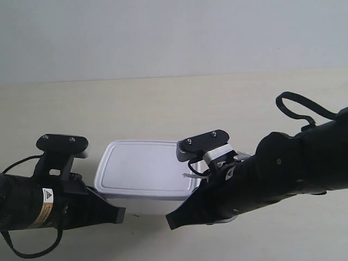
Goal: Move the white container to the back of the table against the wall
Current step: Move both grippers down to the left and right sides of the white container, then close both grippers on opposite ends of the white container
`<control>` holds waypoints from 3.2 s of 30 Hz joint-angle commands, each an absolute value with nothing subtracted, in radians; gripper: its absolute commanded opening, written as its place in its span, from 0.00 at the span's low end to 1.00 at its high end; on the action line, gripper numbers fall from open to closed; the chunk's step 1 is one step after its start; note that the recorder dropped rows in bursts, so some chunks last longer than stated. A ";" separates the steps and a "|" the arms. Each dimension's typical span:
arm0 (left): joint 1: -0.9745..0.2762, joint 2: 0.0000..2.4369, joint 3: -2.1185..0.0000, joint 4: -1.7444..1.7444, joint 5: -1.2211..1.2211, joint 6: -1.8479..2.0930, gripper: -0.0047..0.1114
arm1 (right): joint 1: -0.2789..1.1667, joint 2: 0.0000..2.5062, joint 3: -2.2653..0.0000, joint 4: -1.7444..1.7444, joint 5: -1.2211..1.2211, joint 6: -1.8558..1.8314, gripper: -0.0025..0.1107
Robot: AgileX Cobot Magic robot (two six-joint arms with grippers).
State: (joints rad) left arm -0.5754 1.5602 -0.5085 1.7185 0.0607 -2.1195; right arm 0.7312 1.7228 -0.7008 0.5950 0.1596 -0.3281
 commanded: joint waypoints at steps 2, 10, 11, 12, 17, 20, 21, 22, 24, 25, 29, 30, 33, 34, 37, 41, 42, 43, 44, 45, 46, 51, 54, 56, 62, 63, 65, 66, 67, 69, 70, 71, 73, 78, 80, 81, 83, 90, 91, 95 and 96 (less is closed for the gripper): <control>-0.580 1.563 -0.526 1.710 0.133 -2.124 0.04 | 0.734 1.758 -0.734 0.596 0.137 -0.332 0.02; -0.580 1.563 -0.569 1.705 0.176 -2.124 0.04 | 0.734 1.769 -0.740 0.596 0.083 -0.329 0.02; -0.580 1.565 -0.573 1.705 0.184 -2.124 0.04 | 0.734 1.769 -0.740 0.596 0.078 -0.329 0.02; -0.580 1.567 -0.576 1.705 0.189 -2.124 0.04 | 0.734 1.769 -0.740 0.596 0.067 -0.329 0.02; -0.579 1.611 -0.588 1.705 0.177 -2.124 0.04 | 0.734 1.771 -0.745 0.596 0.046 -0.329 0.02; -0.579 1.622 -0.588 1.705 0.148 -2.124 0.04 | 0.734 1.779 -0.764 0.596 0.055 -0.329 0.02; -0.579 1.622 -0.588 1.705 0.141 -2.124 0.04 | 0.734 1.782 -0.773 0.596 0.061 -0.329 0.02; -0.579 1.618 -0.588 1.705 0.132 -2.124 0.04 | 0.734 1.790 -0.778 0.596 0.061 -0.329 0.02; -0.579 1.607 -0.588 1.703 0.125 -2.124 0.04 | 0.734 1.801 -0.789 0.596 0.064 -0.329 0.02; -0.579 1.598 -0.586 1.701 0.125 -2.124 0.04 | 0.734 1.810 -0.797 0.596 0.066 -0.329 0.02; -0.579 1.550 -0.586 1.697 0.120 -2.124 0.04 | 0.734 1.838 -0.822 0.592 0.066 -0.333 0.02; -0.579 1.542 -0.586 1.697 0.115 -2.124 0.04 | 0.734 1.844 -0.829 0.592 0.064 -0.333 0.02; -0.579 1.542 -0.586 1.689 0.102 -2.124 0.04 | 0.734 1.859 -0.849 0.592 0.062 -0.333 0.02; -0.579 1.546 -0.586 1.687 0.100 -2.124 0.04 | 0.734 1.863 -0.855 0.592 0.062 -0.333 0.02; -0.579 1.562 -0.586 1.682 0.096 -2.124 0.04 | 0.734 1.869 -0.865 0.592 0.057 -0.333 0.02; -0.579 1.592 -0.586 1.673 0.096 -2.124 0.04 | 0.734 1.875 -0.867 0.592 0.055 -0.333 0.02; -0.579 1.602 -0.586 1.671 0.096 -2.124 0.04 | 0.734 1.878 -0.867 0.592 0.055 -0.333 0.02; -0.579 1.612 -0.586 1.668 0.098 -2.124 0.04 | 0.734 1.882 -0.867 0.592 0.054 -0.333 0.02; -0.579 1.622 -0.588 1.664 0.100 -2.124 0.04 | 0.734 1.885 -0.867 0.590 0.054 -0.333 0.02; -0.579 1.631 -0.592 1.664 0.102 -2.124 0.04 | 0.734 1.889 -0.867 0.583 0.054 -0.330 0.02; -0.579 1.639 -0.597 1.664 0.100 -2.124 0.04 | 0.734 1.889 -0.867 0.583 0.054 -0.330 0.02; -0.579 1.653 -0.620 1.664 0.106 -2.124 0.04 | 0.734 1.889 -0.867 0.585 0.054 -0.330 0.02; -0.579 1.653 -0.634 1.664 0.129 -2.124 0.04 | 0.734 1.889 -0.867 0.585 0.054 -0.330 0.02; -0.579 1.653 -0.643 1.663 0.133 -2.124 0.04 | 0.734 1.889 -0.867 0.585 0.052 -0.330 0.02; -0.579 1.653 -0.664 1.663 0.161 -2.124 0.04 | 0.734 1.889 -0.867 0.585 0.037 -0.329 0.02; -0.579 1.653 -0.666 1.663 0.171 -2.124 0.04 | 0.734 1.889 -0.867 0.585 0.035 -0.329 0.02; -0.579 1.653 -0.666 1.663 0.182 -2.124 0.04 | 0.734 1.889 -0.867 0.585 0.025 -0.329 0.02; -0.579 1.653 -0.666 1.665 0.182 -2.124 0.04 | 0.734 1.889 -0.867 0.585 0.025 -0.329 0.02; -0.579 1.653 -0.666 1.667 0.184 -2.124 0.04 | 0.734 1.889 -0.867 0.585 0.020 -0.329 0.02; -0.579 1.653 -0.666 1.667 0.171 -2.124 0.04 | 0.734 1.889 -0.867 0.585 0.020 -0.329 0.02; -0.579 1.653 -0.666 1.667 0.155 -2.124 0.04 | 0.734 1.889 -0.867 0.585 0.020 -0.329 0.02; -0.579 1.653 -0.666 1.667 0.136 -2.124 0.04 | 0.734 1.889 -0.867 0.585 0.020 -0.329 0.02; -0.579 1.653 -0.666 1.667 0.109 -2.124 0.04 | 0.734 1.889 -0.867 0.585 0.017 -0.329 0.02; -0.579 1.704 -0.666 1.667 0.138 -2.124 0.04 | 0.734 1.889 -0.867 0.585 0.012 -0.329 0.02; -0.579 1.748 -0.670 1.667 0.162 -2.124 0.04 | 0.734 1.889 -0.867 0.585 0.012 -0.329 0.02; -0.579 1.761 -0.675 1.667 0.177 -2.124 0.04 | 0.734 1.889 -0.867 0.585 0.007 -0.329 0.02; -0.579 1.792 -0.697 1.667 0.194 -2.124 0.04 | 0.734 1.889 -0.867 0.585 0.007 -0.329 0.02; -0.579 1.842 -0.779 1.672 0.220 -2.124 0.04 | 0.734 1.933 -0.915 0.573 0.014 -0.340 0.02; -0.579 1.848 -0.783 1.672 0.237 -2.124 0.04 | 0.734 1.943 -0.927 0.573 0.014 -0.340 0.02; -0.578 1.860 -0.800 1.688 0.268 -2.123 0.04 | 0.734 1.968 -0.955 0.569 0.010 -0.340 0.02; -0.578 1.865 -0.805 1.692 0.276 -2.123 0.04 | 0.734 1.973 -0.964 0.569 0.012 -0.340 0.02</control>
